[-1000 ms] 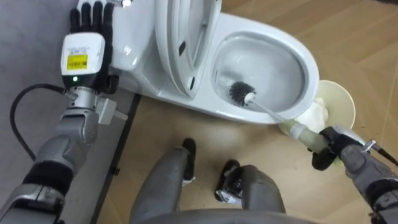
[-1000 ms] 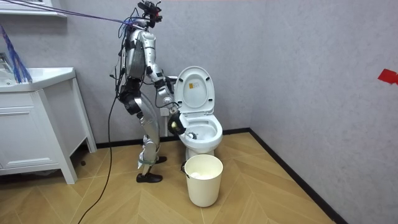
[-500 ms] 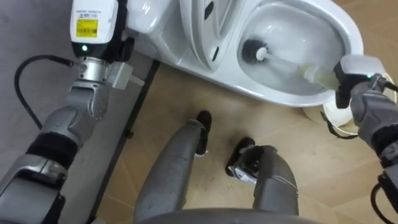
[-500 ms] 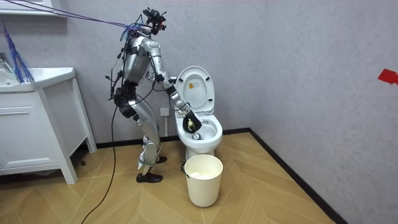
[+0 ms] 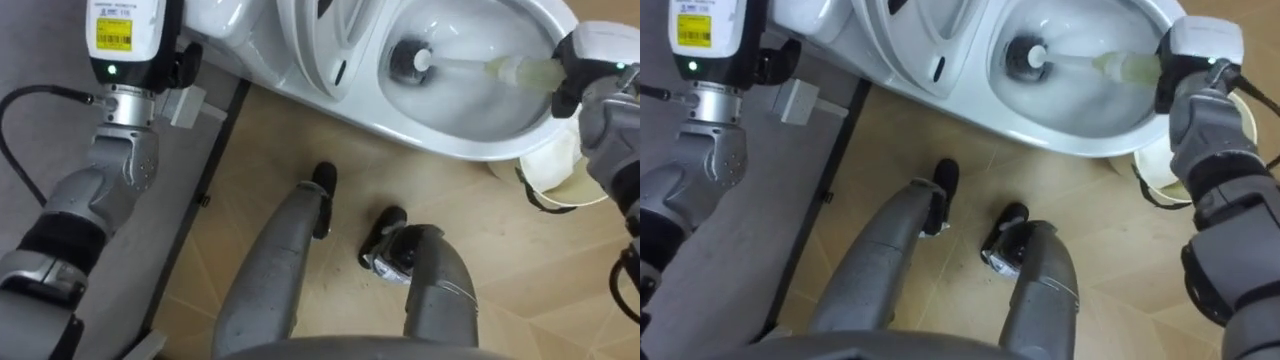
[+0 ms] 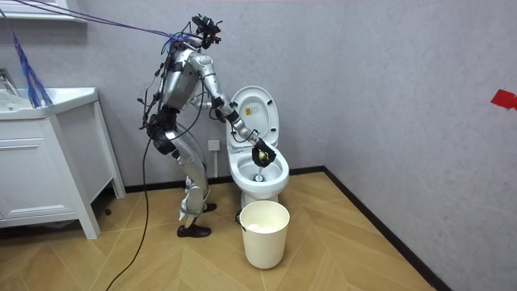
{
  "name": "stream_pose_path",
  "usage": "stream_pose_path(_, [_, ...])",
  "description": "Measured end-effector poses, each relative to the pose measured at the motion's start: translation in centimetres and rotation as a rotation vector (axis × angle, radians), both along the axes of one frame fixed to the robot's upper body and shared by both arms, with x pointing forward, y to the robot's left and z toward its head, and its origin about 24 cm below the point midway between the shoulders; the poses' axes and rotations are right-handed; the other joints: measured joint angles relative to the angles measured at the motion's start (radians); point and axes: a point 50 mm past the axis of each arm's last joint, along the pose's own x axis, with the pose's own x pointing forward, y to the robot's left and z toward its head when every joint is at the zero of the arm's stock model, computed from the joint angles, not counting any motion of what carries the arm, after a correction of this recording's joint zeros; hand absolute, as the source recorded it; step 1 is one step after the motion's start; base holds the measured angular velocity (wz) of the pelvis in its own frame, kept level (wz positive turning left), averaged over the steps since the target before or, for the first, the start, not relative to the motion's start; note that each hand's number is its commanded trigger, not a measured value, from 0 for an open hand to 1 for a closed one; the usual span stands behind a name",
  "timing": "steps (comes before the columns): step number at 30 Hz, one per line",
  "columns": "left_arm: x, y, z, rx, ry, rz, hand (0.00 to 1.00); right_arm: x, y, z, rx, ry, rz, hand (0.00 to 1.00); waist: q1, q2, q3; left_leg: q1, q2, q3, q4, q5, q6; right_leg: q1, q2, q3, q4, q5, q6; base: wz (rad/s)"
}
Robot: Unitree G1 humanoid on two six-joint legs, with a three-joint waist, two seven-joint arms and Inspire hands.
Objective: Brush toilet
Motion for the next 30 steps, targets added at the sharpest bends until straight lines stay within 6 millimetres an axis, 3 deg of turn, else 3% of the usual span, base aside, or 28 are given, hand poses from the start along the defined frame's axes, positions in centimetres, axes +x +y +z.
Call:
stream_pose_path(11, [-0.3,0.1,-0.2,-0.009,0.01,0.063,0.0,-0.6,-0.3,-0.8,0.305,-0.1,-0.208,1.0,-0.035,0.002,-0.0016,-0.005,-0.003,0.006,0.012,0.003,0.007,-0.007,-0.008,0.002,0.015,0.004,0.001,0.0])
stream_pose_path(16, [-0.5,0.3,-0.7,0.004,0.052,0.087,0.0,-1.1,0.0,-1.7,0.343,-0.092,-0.231,1.0,-0.051,0.004,-0.0029,0.027,-0.004,0.007,0.006,0.004,0.007,0.025,-0.009,0.0,0.007,0.005,0.001,0.0])
stream_pose_path(21, [-0.8,0.2,-1.4,0.016,0.075,0.114,0.0,-1.2,0.0,-1.8,0.289,-0.083,-0.202,1.0,-0.048,0.014,-0.009,0.044,-0.001,0.012,-0.002,0.004,0.01,0.04,-0.007,0.003,-0.004,0.008,0.005,-0.02])
stream_pose_path(24, [-0.9,0.3,-1.7,0.018,0.099,0.129,0.0,-0.7,1.1,-1.4,0.188,-0.078,-0.107,1.0,-0.045,0.016,-0.0103,0.054,0.002,0.013,-0.003,0.004,0.01,0.046,-0.001,0.007,-0.008,0.01,0.003,-0.05])
stream_pose_path(30, [-1.8,0.6,-3.4,0.022,0.188,0.149,0.0,-1.9,3.3,-3.1,0.003,0.033,0.072,1.0,-0.033,0.046,-0.027,0.095,0.019,0.009,-0.025,0.0,0.0,0.096,0.024,0.002,-0.057,0.02,0.001,-0.06])
